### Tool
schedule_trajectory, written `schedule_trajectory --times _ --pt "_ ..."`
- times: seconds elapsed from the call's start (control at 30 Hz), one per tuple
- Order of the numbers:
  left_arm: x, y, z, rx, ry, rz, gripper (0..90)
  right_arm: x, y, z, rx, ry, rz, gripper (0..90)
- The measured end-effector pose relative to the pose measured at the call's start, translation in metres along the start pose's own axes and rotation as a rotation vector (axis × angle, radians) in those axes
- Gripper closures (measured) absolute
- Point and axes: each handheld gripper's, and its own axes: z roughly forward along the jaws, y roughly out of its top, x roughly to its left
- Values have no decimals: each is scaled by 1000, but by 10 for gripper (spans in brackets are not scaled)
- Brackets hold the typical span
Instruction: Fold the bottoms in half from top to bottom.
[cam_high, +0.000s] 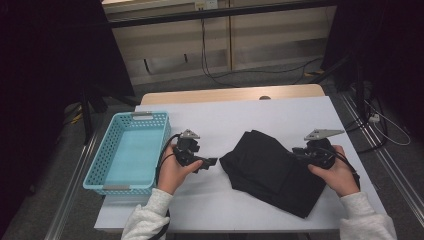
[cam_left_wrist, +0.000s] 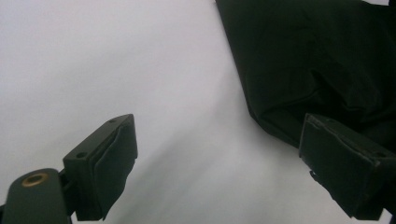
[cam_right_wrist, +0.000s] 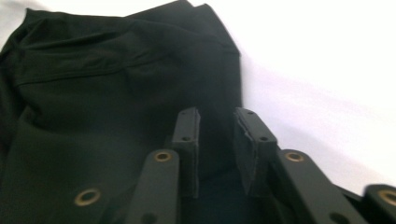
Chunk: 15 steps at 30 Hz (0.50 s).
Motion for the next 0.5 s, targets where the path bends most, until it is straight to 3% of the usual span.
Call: schedule_trajectory --times 0.07,0.23,0.5 --pt "0 0 0 0 -1 0 115 5 1 0 -3 -14 -11 572" --pt "-1 1 -3 -15 -4 -9 115 21 -1 2 -9 25 -18 467" --pt "-1 0 -5 -14 -6 -8 114 48 -9 7 -6 75 -41 356"
